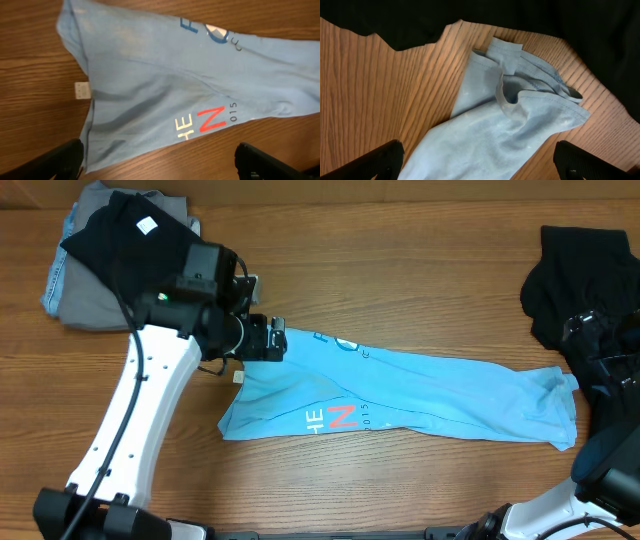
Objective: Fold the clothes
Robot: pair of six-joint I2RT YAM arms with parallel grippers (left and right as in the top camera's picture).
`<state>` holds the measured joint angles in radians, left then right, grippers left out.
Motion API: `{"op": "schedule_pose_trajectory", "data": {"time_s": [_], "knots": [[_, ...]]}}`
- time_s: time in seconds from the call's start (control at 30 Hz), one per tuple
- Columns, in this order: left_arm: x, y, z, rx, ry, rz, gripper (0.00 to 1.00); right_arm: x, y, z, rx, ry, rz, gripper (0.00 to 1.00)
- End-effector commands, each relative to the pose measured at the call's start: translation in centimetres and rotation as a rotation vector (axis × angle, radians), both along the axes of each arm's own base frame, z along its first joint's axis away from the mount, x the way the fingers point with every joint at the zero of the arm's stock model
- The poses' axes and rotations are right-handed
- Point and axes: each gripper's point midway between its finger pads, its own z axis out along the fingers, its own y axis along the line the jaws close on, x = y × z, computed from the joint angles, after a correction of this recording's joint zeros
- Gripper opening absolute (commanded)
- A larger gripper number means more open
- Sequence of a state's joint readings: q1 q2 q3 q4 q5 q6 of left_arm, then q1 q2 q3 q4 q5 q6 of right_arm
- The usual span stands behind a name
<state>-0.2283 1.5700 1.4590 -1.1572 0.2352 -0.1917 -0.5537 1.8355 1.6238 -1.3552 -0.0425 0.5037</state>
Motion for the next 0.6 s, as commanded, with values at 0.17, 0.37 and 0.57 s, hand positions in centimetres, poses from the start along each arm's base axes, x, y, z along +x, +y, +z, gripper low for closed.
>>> {"op": "schedule_pose_trajectory", "data": {"time_s": [0.17, 0.37, 0.57], "knots": [[-2.1, -4.2, -6.2, -0.095, 0.064, -0.091, 0.42, -0.5, 0.1, 0.3, -0.011, 0.018, 0.006, 0.59], [-2.9, -4.6, -10.1, -0.087, 0.124, -0.037, 0.05, -1.1, 0.8, 0.2, 0.013, 0.043, 0.009, 0.13], [-2.1, -3.7, -14.6, -0.021, 0.190, -0.003, 0.04, -1.0, 2.5, 0.2, 0.027, 0.070, 0.056, 0.04]]}}
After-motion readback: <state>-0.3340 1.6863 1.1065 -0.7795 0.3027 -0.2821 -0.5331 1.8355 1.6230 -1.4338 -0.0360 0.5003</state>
